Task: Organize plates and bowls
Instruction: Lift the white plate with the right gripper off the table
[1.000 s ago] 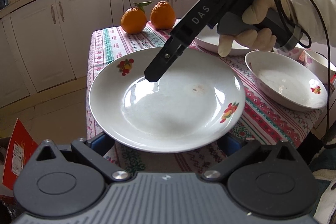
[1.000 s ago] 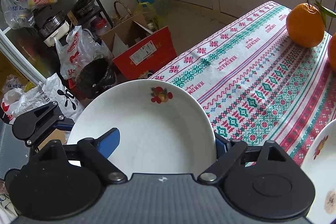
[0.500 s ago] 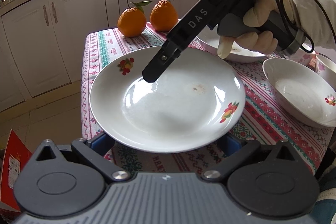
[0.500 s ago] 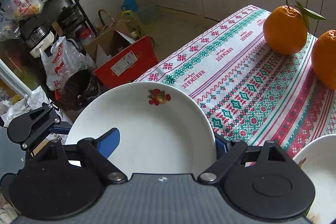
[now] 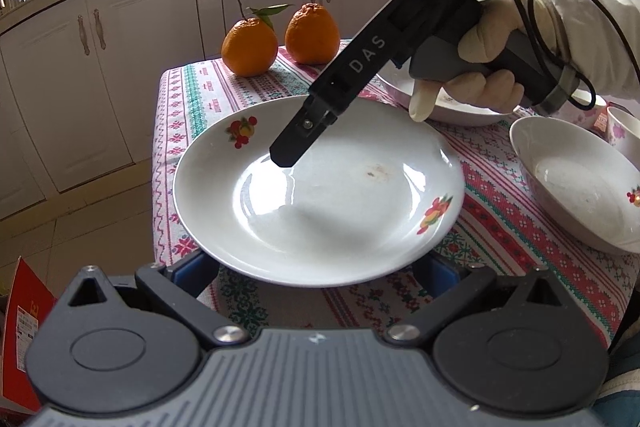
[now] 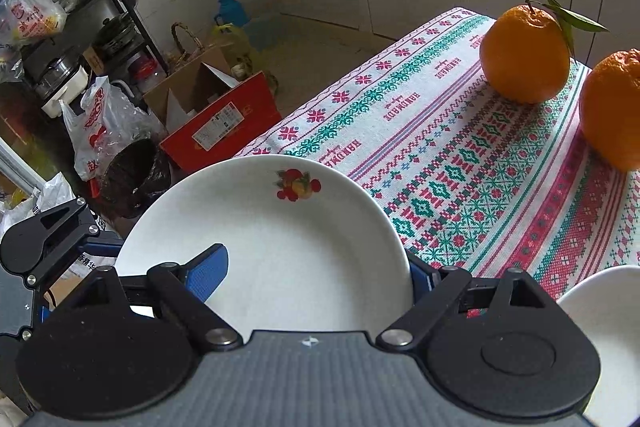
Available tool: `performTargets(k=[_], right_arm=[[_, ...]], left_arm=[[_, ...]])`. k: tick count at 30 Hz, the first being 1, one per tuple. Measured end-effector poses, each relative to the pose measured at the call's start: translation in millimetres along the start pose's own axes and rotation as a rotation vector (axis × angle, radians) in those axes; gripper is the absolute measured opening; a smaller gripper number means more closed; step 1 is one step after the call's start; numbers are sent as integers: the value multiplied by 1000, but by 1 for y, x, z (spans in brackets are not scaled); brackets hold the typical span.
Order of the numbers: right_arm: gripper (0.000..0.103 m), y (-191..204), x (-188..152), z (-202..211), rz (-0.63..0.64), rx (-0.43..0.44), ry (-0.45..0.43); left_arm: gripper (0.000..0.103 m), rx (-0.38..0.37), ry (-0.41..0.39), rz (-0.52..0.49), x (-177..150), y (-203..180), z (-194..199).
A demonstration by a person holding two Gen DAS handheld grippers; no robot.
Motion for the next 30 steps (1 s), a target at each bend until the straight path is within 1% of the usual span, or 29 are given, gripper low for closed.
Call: performTargets(k=[2, 4, 5, 12, 16, 21, 25, 30], right_arm=[[94, 0, 0, -1, 3, -3, 1], [99, 2, 1, -2, 7, 0, 2], [103, 3, 0, -2, 11, -2, 0], [103, 10, -3, 5, 35, -43, -2], [103, 12, -7, 13, 31, -72, -9], [103, 18, -14, 27, 33, -97, -25], [103, 24, -21, 38, 27, -111, -46], [103, 36, -32, 51, 32, -116, -67]], left_arm=[[102, 0, -2, -1, 0, 0, 0], [102, 0, -6, -4, 0, -1, 1], [102, 0, -6, -3, -1, -1, 1], [102, 10, -12, 5, -1, 0, 8], [102, 6, -1, 34, -4, 1, 14], [102, 21, -2, 55, -7, -3, 28], [102, 28, -21, 94, -8, -9, 43], [102, 57, -44, 104, -7, -19, 59]])
Point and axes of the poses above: each gripper's, at about its wrist camera, not at the fingertips, and z roughly against the way its jaws point, y to its left, x to its top, the point moved 2 cm from there along -z, roughly the way its jaws point, and after that the axes turned 4 degrees about x, right-handed, at the moved point
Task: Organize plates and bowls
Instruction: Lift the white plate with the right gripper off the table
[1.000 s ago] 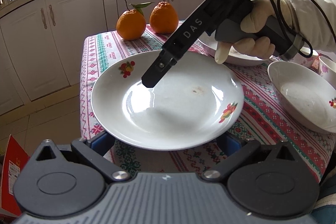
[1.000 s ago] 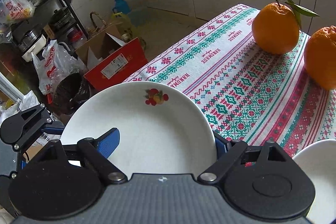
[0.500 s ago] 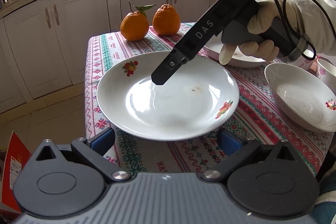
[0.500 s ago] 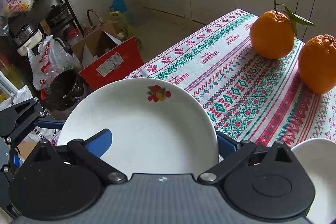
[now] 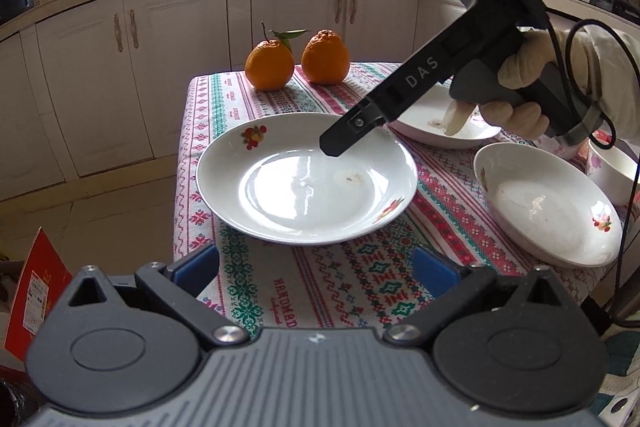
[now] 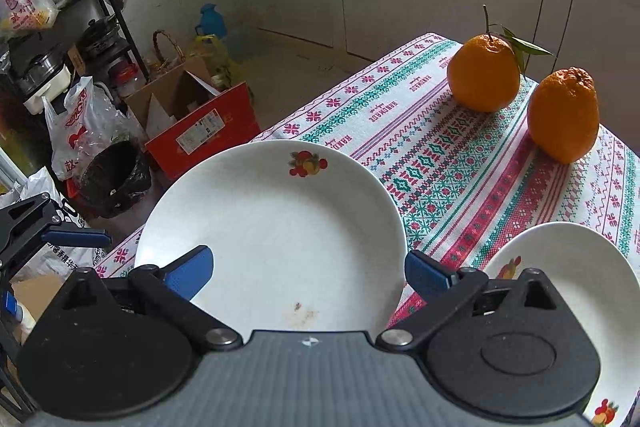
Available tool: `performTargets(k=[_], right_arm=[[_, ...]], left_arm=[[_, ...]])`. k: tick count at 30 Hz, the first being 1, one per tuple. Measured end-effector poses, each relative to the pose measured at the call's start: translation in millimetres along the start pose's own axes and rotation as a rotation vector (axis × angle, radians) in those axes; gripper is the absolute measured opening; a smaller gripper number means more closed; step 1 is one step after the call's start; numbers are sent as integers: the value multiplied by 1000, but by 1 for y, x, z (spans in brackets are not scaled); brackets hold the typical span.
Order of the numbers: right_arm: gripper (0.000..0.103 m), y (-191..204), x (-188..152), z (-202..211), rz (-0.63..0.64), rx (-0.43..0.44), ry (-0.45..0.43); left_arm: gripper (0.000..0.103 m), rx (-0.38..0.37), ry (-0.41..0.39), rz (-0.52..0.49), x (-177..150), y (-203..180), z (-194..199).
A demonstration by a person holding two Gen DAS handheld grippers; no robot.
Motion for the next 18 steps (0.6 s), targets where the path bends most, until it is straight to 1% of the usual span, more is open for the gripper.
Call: performTargets(k=[7, 13, 18], right_arm=[[103, 15, -15, 21, 4, -10, -40], [103, 24, -29, 35, -16, -21, -72], [103, 35, -44, 44, -27, -36, -82]], left_arm=[[102, 14, -21, 12, 1, -9, 14], [102, 20, -18, 18, -2, -12, 16], [102, 23, -11, 24, -7, -16, 18]])
Point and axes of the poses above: each gripper's, at about its wrist camera, not at the fingertips, and z roughly against the way its jaws point, y to its left, x to its top, the point moved 2 cm from there along -z, roughly the way its jaws point, and after that the axes turned 4 degrees about x, right-handed, at the moved point
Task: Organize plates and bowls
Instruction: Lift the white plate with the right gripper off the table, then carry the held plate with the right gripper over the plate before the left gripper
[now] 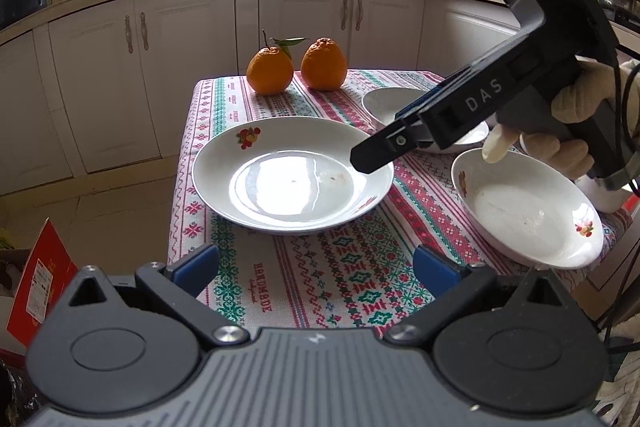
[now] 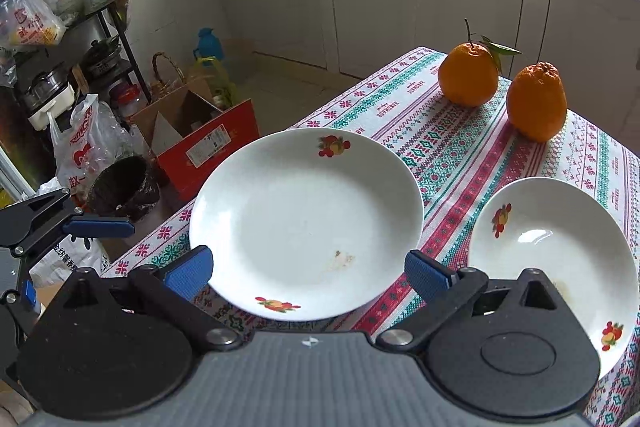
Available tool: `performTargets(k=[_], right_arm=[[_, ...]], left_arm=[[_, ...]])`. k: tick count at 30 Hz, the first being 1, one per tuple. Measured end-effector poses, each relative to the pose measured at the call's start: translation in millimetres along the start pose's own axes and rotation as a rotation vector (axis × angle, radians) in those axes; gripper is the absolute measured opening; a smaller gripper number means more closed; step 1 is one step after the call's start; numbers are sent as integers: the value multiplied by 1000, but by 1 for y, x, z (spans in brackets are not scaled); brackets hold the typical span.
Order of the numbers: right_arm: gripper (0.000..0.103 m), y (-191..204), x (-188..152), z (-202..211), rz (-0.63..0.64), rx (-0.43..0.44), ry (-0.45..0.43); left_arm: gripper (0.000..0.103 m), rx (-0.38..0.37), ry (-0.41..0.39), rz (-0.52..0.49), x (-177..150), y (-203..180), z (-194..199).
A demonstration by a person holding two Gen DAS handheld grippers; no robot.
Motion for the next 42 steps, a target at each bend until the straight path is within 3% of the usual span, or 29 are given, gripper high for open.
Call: performTargets(k=[8, 14, 24, 34, 42], right_arm=[[103, 18, -27, 22, -7, -83, -35], [103, 16, -54, 44, -83, -173, -82], [103, -9, -96, 86, -273, -291, -141], [103, -38, -129, 114, -372, -373, -139], [103, -52, -136, 120, -390, -381, -113]], left_arm=[[102, -17, 5, 4, -8, -7, 1], [102, -53, 18, -15, -13, -19, -2], [102, -182, 48, -142, -16, -58, -19], [102, -316, 71, -232, -13, -103, -43], [103, -365, 72, -304, -12, -120, -54]])
Point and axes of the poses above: each gripper's, at about its wrist camera, not at the fingertips, and z roughly against the way its jaws point, y to its left, x to its top, the point moved 2 cm from there along -z, roughly the way its jaws point, and after that the axes turned 4 degrees about x, right-handed, at the moved point
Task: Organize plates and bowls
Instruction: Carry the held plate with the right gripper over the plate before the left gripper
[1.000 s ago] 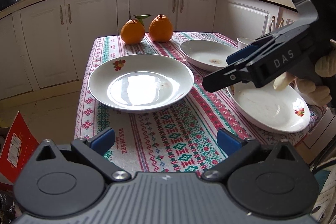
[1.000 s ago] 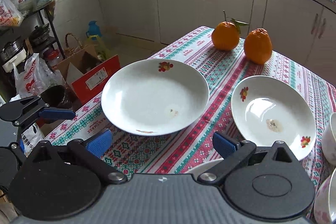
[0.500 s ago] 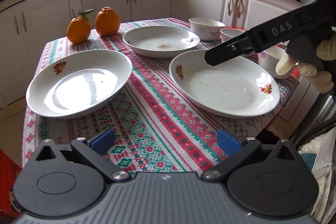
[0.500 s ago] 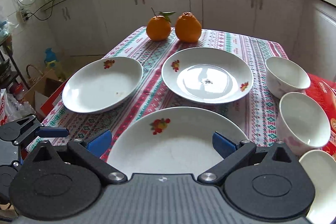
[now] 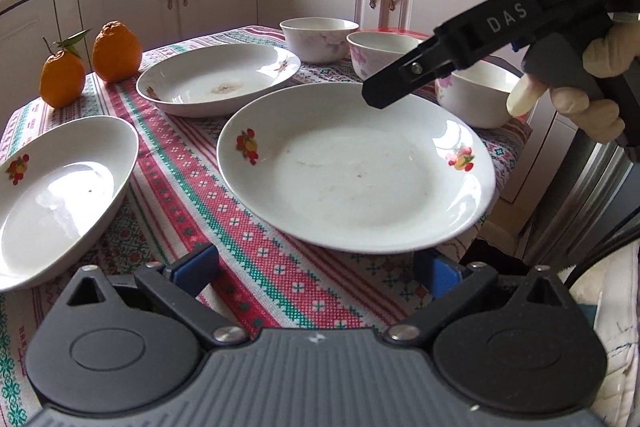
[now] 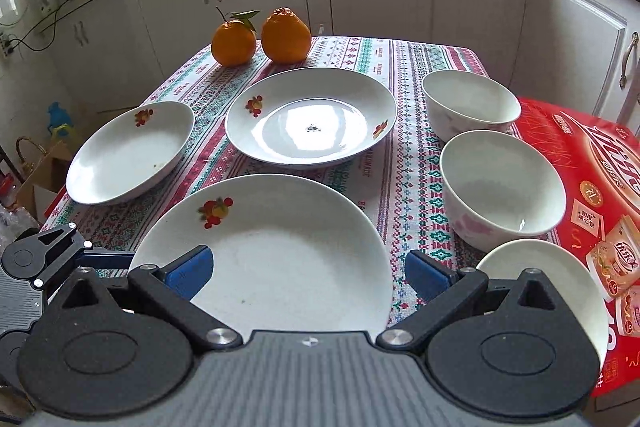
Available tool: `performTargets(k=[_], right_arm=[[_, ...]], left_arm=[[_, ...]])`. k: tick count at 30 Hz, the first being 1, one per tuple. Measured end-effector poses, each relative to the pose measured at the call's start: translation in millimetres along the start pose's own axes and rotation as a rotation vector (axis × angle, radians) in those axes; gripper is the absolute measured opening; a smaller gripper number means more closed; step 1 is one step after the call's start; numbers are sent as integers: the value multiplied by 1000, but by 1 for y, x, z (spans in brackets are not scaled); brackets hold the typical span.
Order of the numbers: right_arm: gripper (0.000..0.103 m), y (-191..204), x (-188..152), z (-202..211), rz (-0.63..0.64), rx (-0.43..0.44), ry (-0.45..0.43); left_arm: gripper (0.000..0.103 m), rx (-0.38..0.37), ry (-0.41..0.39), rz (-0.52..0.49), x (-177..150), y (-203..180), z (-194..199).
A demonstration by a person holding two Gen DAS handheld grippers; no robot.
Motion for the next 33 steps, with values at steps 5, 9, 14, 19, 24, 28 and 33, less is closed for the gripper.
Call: performTargets(k=[5, 9, 14, 19, 24, 28, 33], right_arm=[[103, -7, 2, -7, -22, 36, 26], [103, -11, 4, -13, -9, 60, 64], [103, -16, 12, -21, 18, 83, 120], [103, -20, 19, -30, 47, 146, 183], [103, -22, 24, -44, 64, 168, 246], [103, -24, 27, -52, 86, 177, 267], [100, -28, 31, -59, 99, 193, 284]], left_arm=[[103, -27, -8, -26, 0, 2, -2], [103, -41, -7, -40, 1, 3, -2], [102, -71, 9, -68, 4, 4, -3], [102, -109, 6, -106, 5, 3, -5], [102, -140, -1, -106, 7, 3, -7], [102, -143, -3, -102, 8, 3, -9], [102, -157, -3, -93, 11, 2, -10]])
Point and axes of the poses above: each gripper's, at about its wrist camera, not at the fingertips, and z roughly against the way its jaws point, y to its left, x to its top, the point moved 2 cm from there along -z, roughly the way its jaws point, and after that the axes turned 4 degrees about x, right-handed, at the moved point
